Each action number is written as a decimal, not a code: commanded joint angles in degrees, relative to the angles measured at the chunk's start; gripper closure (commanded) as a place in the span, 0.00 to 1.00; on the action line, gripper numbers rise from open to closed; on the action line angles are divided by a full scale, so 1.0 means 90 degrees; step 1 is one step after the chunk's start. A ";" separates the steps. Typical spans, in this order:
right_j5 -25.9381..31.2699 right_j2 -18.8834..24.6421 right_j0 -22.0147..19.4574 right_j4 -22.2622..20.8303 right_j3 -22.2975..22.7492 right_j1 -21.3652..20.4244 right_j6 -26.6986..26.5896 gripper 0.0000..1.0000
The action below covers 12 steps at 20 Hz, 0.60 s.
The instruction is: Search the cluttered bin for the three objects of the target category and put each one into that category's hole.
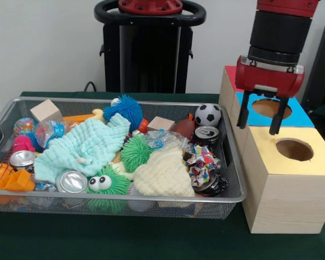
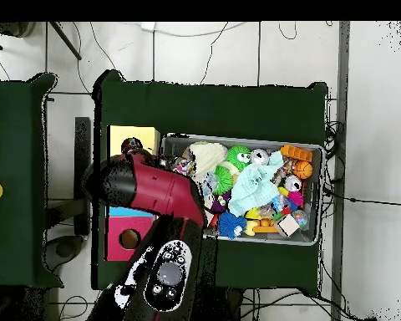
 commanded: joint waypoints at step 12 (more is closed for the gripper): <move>-0.1309 0.1721 -0.1773 -0.1537 0.2266 -0.0812 0.0214 0.00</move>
